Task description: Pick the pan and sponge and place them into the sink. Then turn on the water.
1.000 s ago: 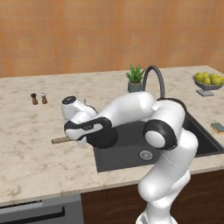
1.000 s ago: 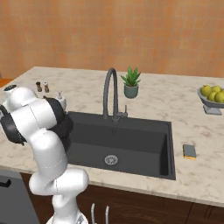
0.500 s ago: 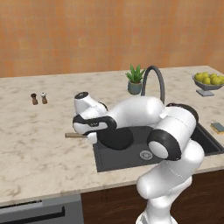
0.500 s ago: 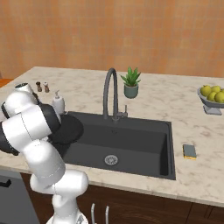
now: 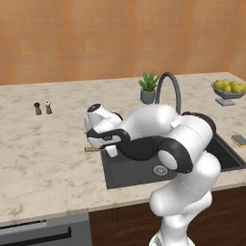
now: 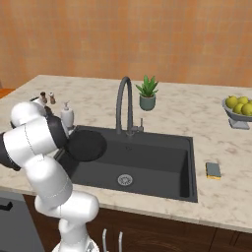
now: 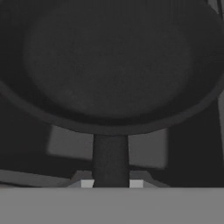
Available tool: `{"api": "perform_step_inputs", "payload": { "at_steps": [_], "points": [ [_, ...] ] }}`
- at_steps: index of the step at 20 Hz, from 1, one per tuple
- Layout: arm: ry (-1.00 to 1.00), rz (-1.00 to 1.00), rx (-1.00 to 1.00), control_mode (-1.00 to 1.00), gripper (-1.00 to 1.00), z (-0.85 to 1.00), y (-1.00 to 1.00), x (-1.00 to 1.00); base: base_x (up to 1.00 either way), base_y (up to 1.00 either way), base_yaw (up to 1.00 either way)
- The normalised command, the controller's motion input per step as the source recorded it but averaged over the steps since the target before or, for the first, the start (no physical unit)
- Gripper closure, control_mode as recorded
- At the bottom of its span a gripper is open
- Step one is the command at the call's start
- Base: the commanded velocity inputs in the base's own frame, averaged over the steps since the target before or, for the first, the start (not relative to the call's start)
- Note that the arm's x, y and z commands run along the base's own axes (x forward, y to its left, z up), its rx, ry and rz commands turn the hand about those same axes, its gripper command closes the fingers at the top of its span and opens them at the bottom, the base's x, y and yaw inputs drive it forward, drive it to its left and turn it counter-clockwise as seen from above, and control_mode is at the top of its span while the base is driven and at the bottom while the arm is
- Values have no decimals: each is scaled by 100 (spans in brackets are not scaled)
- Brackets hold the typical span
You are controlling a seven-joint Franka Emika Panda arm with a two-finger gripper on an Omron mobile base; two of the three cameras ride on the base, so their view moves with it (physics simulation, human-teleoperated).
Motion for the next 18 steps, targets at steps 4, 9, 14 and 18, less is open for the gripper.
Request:
{"api": "perform_step_inputs", "payload": {
  "at_steps": [4, 9, 14, 18],
  "points": [
    [3, -1, -10, -100, 100, -37, -55, 26, 0, 0, 0],
    [7, -1, -6, -100, 100, -35, -47, 22, 0, 0, 0],
    [8, -1, -5, -100, 100, -25, -37, 26, 0, 0, 0],
    [5, -3, -2, -100, 100, -26, -28, 36, 0, 0, 0]
  ]
}}
